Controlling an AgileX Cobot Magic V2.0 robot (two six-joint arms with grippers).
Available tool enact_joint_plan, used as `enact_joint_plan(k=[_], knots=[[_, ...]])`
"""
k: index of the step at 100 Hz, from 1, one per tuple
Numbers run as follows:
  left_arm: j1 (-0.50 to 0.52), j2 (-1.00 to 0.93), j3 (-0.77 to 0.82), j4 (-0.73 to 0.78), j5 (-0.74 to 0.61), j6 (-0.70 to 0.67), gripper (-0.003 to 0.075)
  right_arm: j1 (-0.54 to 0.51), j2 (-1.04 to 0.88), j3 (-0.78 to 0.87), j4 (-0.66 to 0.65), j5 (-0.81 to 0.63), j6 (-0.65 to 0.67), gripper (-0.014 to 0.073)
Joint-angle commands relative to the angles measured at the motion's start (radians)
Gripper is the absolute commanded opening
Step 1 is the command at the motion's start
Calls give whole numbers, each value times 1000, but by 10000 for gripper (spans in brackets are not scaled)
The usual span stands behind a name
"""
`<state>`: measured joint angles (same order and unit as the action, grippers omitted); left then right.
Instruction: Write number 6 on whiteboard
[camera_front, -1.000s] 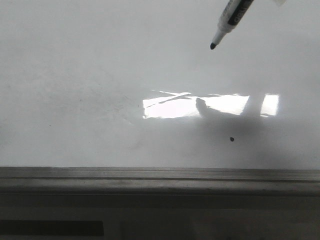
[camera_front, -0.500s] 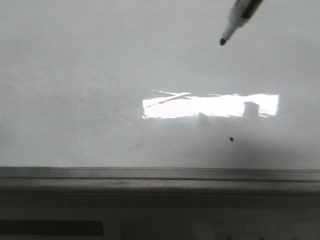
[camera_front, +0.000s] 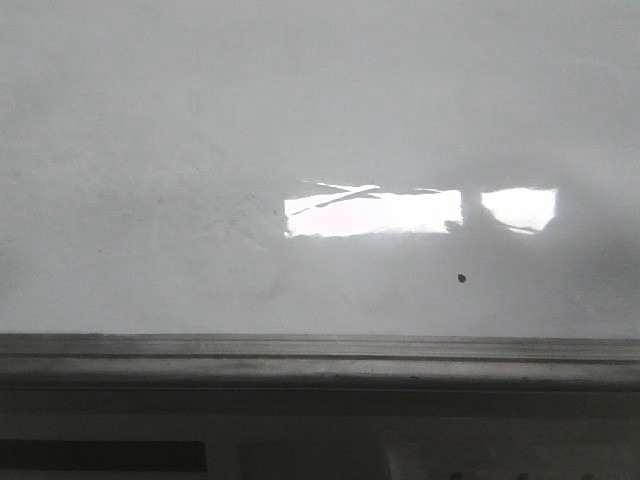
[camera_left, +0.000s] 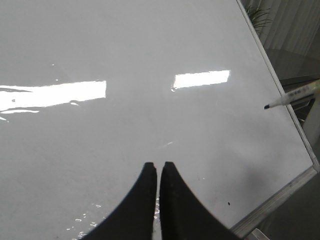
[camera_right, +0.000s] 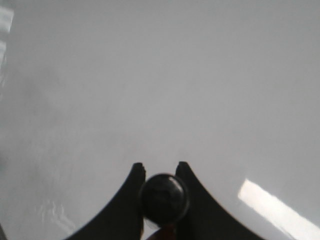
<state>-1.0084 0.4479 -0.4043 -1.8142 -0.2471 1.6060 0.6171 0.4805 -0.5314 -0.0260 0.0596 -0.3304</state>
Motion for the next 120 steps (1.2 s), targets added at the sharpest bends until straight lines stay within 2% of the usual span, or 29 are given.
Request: enact_joint_plan(k=[1,14,15,33,56,94,111,120], knots=[[1,10,-28,13,30,0,-20,7,4,-33,-146,-187,193,-43],[1,10,-28,13,30,0,-20,7,27,-7,-146,-260,193,-43],[-107,10,-28,13,30,0,-20,7,32,-7,-146,-265,193,-43],[-107,10,-28,13,38,0,-20,7,61,10,-146,-303,193,-43],[-107,10,-28,13,38,0,-20,7,96,10,-146,-243,193,-43],[-107,10,-28,13,38,0,-20,7,166,11,-146,-252,193,-44],[-107,10,-28,13,38,0,-20,9,212,11,-270,-336,193,-44],[-107,10,-28,13,38,0,-20,8,237,11,-279,-352,193,-44]])
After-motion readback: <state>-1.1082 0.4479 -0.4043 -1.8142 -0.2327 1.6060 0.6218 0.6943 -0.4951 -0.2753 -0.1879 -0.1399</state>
